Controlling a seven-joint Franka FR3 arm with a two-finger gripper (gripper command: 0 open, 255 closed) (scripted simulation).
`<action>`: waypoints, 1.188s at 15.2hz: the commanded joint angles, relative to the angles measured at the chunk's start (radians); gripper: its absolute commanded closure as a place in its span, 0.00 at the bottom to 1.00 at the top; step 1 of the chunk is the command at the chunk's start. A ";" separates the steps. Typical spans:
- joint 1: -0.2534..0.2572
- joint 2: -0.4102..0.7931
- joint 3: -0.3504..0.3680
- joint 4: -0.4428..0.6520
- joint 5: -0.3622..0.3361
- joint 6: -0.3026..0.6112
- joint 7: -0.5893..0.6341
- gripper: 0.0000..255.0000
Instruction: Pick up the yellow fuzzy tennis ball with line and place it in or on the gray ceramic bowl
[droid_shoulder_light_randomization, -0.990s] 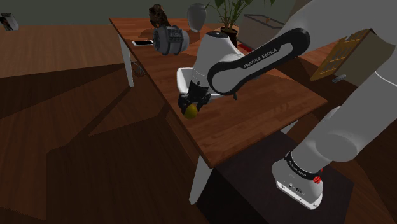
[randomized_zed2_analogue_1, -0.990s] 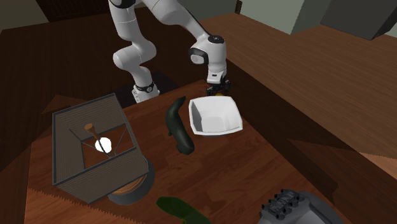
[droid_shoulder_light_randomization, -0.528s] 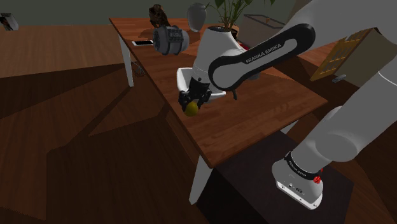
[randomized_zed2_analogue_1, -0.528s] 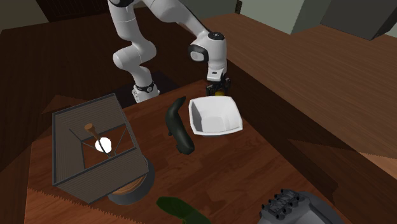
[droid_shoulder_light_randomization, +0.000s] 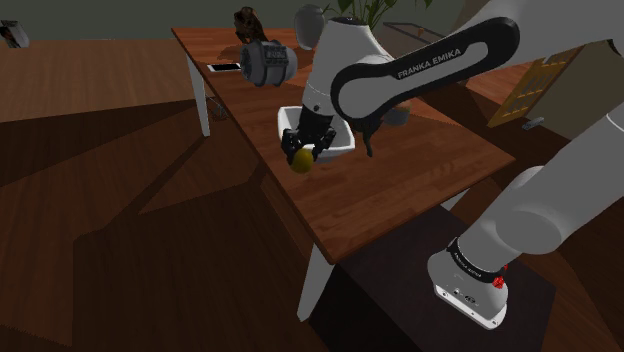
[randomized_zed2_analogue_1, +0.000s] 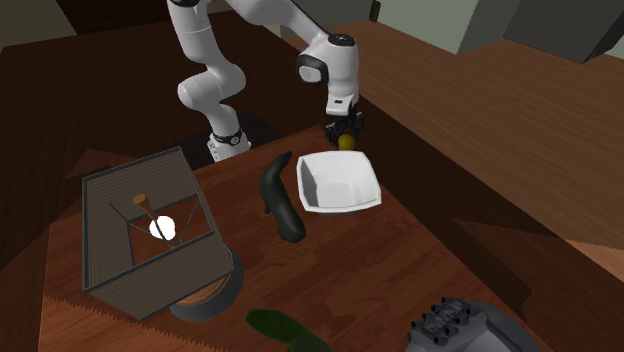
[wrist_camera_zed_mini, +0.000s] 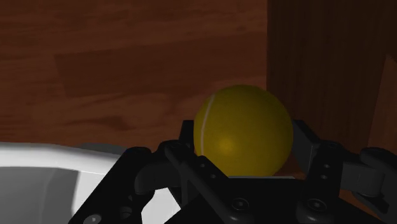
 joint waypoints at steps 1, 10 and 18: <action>0.000 -0.018 -0.003 0.013 0.007 -0.031 -0.004 1.00; 0.000 -0.076 -0.014 0.084 0.022 -0.157 -0.013 1.00; -0.001 -0.111 -0.024 0.161 0.027 -0.267 -0.015 1.00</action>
